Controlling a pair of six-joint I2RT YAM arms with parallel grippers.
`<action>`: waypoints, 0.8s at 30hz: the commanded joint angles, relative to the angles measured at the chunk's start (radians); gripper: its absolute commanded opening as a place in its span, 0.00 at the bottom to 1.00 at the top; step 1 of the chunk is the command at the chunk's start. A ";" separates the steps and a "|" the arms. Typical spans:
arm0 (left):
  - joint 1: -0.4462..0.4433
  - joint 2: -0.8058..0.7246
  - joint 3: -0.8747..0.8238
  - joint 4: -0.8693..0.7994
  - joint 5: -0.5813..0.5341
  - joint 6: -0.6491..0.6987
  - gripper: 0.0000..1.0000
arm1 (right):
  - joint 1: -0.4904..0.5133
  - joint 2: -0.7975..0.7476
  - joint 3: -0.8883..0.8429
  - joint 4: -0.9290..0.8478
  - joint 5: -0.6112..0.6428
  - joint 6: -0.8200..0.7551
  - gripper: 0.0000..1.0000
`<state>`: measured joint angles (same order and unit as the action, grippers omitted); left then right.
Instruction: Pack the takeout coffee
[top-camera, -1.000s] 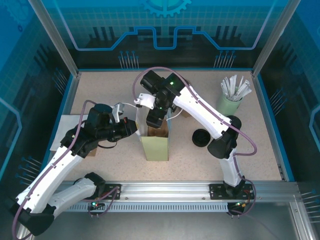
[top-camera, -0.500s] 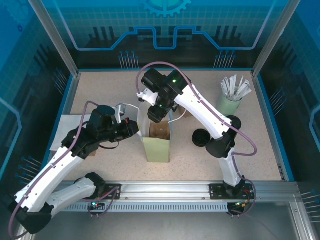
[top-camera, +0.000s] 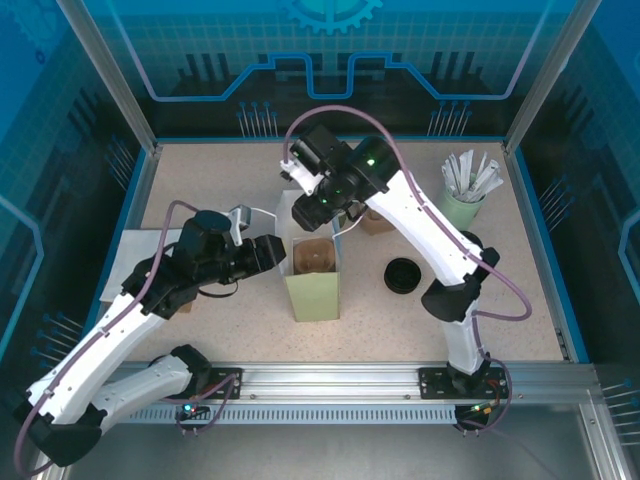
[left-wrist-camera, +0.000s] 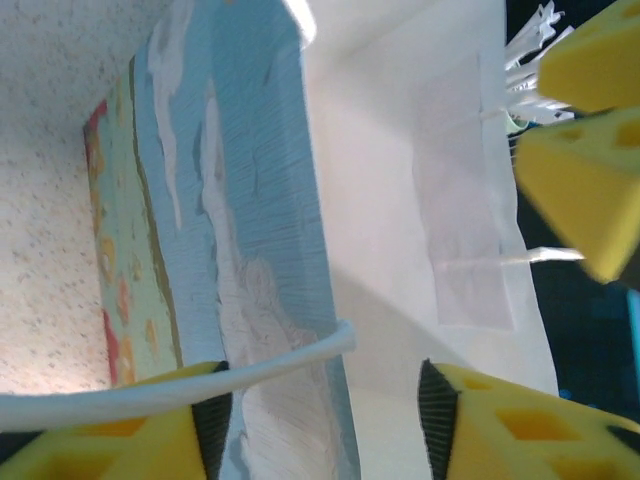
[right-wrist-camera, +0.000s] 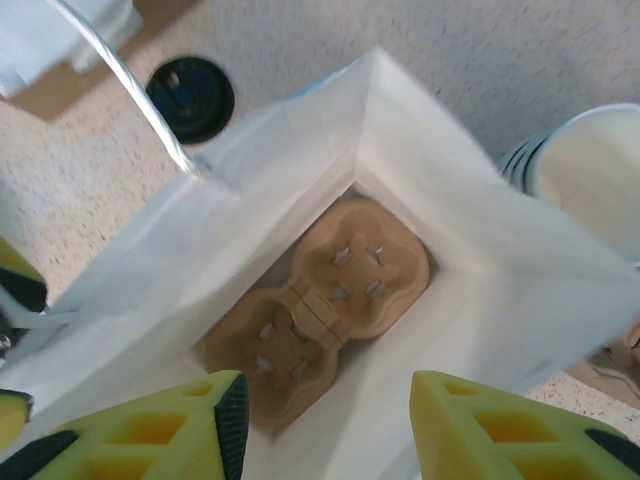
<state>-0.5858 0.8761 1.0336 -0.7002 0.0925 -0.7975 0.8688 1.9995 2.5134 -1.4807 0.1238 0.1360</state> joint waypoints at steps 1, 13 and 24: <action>-0.007 -0.009 0.062 -0.061 -0.047 0.054 0.65 | -0.018 -0.069 0.000 0.054 0.011 0.034 0.50; -0.005 -0.043 0.199 -0.221 -0.189 0.168 0.80 | -0.057 -0.211 -0.064 0.146 0.001 0.055 0.60; -0.003 -0.001 0.376 -0.313 -0.264 0.239 0.83 | -0.167 -0.434 -0.209 0.201 0.036 0.122 0.72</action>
<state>-0.5854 0.8539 1.3643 -0.9657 -0.1333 -0.6052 0.7414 1.6249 2.3390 -1.3087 0.1352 0.2131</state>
